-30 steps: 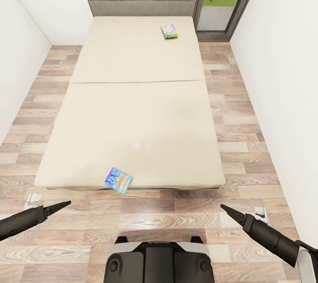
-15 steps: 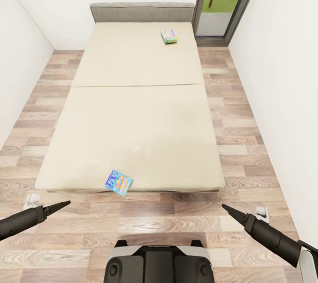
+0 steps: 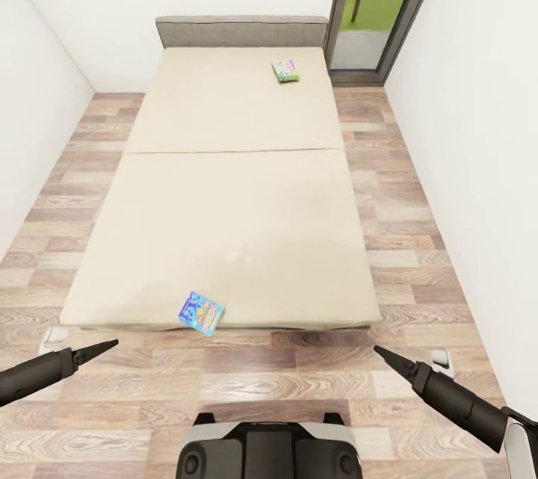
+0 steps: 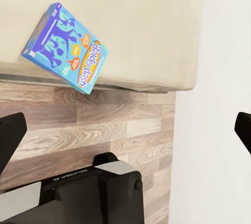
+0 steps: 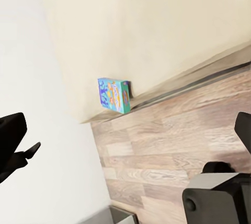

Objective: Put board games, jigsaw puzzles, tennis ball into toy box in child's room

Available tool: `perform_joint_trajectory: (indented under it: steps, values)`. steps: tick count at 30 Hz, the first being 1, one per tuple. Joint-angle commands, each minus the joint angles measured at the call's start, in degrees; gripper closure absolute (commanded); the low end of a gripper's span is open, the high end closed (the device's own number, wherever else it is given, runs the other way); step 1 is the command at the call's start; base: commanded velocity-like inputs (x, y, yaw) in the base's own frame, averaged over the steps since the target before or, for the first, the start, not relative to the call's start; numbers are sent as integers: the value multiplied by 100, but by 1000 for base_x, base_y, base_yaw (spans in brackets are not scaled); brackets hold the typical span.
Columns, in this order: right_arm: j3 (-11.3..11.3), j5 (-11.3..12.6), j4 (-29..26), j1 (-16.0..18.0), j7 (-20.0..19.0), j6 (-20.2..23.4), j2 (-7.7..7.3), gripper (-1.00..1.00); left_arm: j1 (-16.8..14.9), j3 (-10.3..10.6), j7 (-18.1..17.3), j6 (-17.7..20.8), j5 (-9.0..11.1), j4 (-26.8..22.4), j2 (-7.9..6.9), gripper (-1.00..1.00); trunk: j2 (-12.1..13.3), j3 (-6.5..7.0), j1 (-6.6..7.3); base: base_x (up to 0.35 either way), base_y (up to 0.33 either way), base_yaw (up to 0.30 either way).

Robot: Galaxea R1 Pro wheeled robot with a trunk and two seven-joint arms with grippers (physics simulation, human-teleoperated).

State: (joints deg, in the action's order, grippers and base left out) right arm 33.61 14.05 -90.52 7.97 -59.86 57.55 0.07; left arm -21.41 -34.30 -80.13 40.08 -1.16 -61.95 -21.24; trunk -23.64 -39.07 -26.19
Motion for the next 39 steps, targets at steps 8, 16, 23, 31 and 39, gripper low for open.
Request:
perform_joint_trajectory:
  steps: [8,16,23,31,39]
  values:
    - [6,-18,-1,5,-26,20,1,-100,-3,-7,-29,61,-10,-3,-3,-100,-8,69,-3,0,0,0]
    - [15,-22,-1,3,-26,20,1,-100,-3,-6,-29,60,-8,-1,-3,-100,-8,144,-3,0,0,0]
    - [17,-24,-1,4,-26,20,0,-100,-3,-6,-29,61,-7,-1,4,-100,-8,210,-3,0,0,0]
    - [7,-28,-1,5,-26,20,1,-100,-3,-6,-29,61,-9,-5,5,-100,-8,285,-3,0,0,0]
    - [5,-32,-1,4,-27,20,1,-100,-3,-6,-34,61,-7,-1,5,-100,-8,360,-3,-16,0,0]
